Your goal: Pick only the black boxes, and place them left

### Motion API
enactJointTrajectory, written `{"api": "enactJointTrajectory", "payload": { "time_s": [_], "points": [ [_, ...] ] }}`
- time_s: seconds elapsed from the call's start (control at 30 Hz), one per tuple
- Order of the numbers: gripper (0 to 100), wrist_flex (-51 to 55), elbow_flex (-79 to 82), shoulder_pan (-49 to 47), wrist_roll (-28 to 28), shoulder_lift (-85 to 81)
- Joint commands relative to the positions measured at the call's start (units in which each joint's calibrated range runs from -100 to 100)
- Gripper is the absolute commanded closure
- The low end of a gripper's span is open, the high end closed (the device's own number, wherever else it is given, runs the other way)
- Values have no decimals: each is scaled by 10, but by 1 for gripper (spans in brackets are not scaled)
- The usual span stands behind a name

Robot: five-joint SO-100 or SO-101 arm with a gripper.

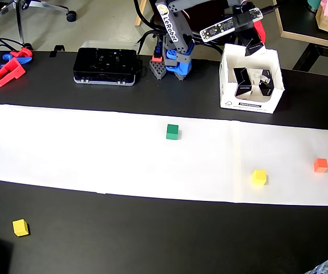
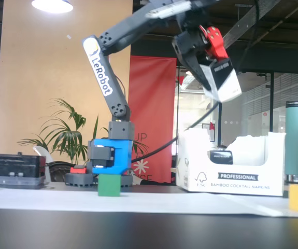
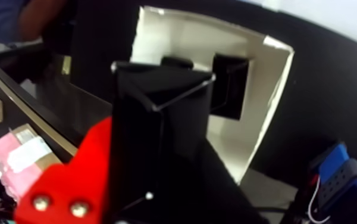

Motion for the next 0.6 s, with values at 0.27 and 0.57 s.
{"api": "enactJointTrajectory", "payload": {
  "time_s": [0.27,0.57],
  "points": [
    [87,-2,-157,-28,-5,206],
    [87,-18,-232,-31,-4,325]
  ]
}}
